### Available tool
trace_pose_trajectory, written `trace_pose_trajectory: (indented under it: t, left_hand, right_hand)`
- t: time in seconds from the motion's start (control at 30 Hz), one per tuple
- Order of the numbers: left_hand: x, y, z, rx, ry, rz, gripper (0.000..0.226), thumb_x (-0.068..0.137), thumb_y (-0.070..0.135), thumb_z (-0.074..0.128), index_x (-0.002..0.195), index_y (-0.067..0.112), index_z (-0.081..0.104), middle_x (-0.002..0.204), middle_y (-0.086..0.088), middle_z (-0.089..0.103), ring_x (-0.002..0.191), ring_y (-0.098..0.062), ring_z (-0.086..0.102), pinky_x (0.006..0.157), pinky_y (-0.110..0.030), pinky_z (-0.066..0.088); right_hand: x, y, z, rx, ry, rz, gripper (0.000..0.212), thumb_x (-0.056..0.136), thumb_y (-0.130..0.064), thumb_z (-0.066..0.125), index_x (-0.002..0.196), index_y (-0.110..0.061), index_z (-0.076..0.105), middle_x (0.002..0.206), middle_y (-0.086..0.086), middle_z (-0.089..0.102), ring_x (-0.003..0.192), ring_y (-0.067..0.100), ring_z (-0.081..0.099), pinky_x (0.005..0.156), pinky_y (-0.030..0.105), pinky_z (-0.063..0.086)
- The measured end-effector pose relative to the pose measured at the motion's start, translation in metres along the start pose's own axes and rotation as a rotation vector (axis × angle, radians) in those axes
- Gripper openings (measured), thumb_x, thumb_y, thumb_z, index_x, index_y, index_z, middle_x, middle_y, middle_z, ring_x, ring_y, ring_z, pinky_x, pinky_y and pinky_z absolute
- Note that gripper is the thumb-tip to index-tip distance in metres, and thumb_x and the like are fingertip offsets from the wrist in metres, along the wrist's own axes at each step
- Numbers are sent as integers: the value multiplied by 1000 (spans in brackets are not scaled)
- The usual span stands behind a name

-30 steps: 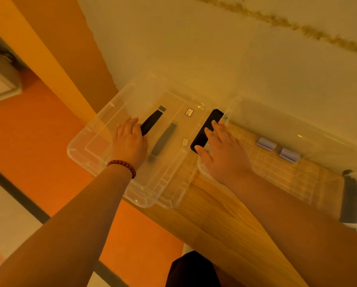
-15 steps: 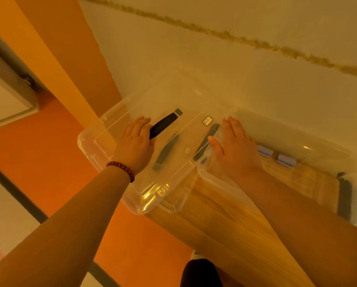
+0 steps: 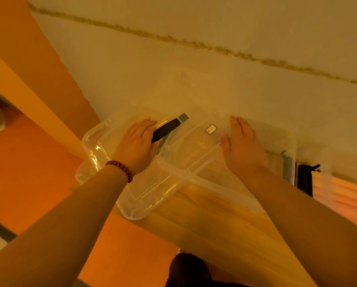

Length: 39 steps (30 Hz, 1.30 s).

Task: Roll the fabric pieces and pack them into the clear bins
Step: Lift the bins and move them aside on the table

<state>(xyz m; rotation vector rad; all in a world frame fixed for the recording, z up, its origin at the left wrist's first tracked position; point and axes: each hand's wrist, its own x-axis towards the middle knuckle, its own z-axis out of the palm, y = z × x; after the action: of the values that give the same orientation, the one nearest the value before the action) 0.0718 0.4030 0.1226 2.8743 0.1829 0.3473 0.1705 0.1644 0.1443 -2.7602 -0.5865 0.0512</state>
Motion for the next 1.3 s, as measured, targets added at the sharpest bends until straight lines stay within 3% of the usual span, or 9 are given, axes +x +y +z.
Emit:
trace_pose_trajectory:
  t: [0.17, 0.33, 0.43, 0.5, 0.6, 0.77, 0.97, 1.17, 1.3]
  left_hand:
    - [-13, 18, 2, 52, 10, 170, 41, 85, 11, 63, 122, -3, 56, 128, -20, 57, 123, -38, 51, 100, -57, 43]
    - [-18, 54, 3, 43, -13, 381, 43, 90, 28, 44, 121, 1, 56, 129, -16, 57, 124, -26, 44, 104, -47, 39]
    - [-15, 88, 10, 29, -42, 499, 39, 87, 19, 55, 123, 2, 55, 130, -16, 56, 124, -25, 43, 105, -47, 35]
    - [-12, 116, 18, 25, -67, 549, 43, 83, 14, 63, 122, 0, 56, 130, -17, 56, 124, -28, 46, 104, -51, 38]
    - [-8, 159, 31, 34, -98, 596, 41, 88, 21, 53, 123, 0, 56, 130, -16, 56, 125, -26, 43, 105, -51, 38]
    - [-3, 233, 52, 51, -126, 632, 43, 88, 23, 54, 125, 3, 57, 136, -14, 53, 125, -29, 47, 108, -46, 36]
    - [-14, 313, 78, 72, -122, 441, 64, 90, 50, 34, 139, 9, 44, 149, -12, 37, 136, -28, 34, 112, -48, 27]
    - [-36, 366, 103, -40, -70, 135, 54, 100, 36, 33, 149, 14, 28, 158, -12, 16, 146, -30, 14, 118, -44, 17]
    - [-44, 406, 111, -143, -83, 28, 56, 100, 32, 38, 152, 20, 18, 160, -13, 3, 147, -29, 1, 119, -39, 9]
  right_hand:
    - [-33, 26, -14, 18, 9, 34, 56, 102, -38, 37, 151, -13, 25, 145, 10, 36, 128, 30, 40, 97, 39, 39]
    - [-62, 58, -33, 50, 11, 58, 57, 101, -39, 36, 151, -16, 24, 143, 11, 41, 123, 30, 49, 92, 39, 44]
    - [-82, 85, -46, 99, 11, 136, 52, 103, -33, 38, 152, -19, 25, 143, 9, 44, 122, 30, 50, 83, 34, 43]
    - [-94, 109, -54, 90, 11, 185, 49, 104, -27, 37, 152, -19, 28, 140, 9, 49, 121, 31, 51, 86, 35, 42]
    - [-112, 147, -67, 67, 20, 247, 47, 105, -21, 35, 151, -18, 30, 135, 11, 54, 118, 31, 53, 87, 35, 43]
    - [-149, 208, -94, -79, 9, 315, 52, 104, -14, 35, 154, -15, 20, 148, 7, 44, 126, 27, 49, 85, 32, 45]
    - [-202, 289, -120, 42, 98, 410, 48, 103, -16, 34, 151, -14, 30, 143, 13, 47, 127, 32, 48, 96, 35, 42]
    - [-238, 365, -134, 50, 150, 504, 43, 102, -16, 39, 146, -16, 41, 132, 15, 57, 105, 36, 62, 67, 32, 42]
    - [-260, 406, -142, 72, 184, 526, 40, 101, -14, 42, 141, -15, 47, 100, 19, 63, 75, 31, 53, 58, 29, 30]
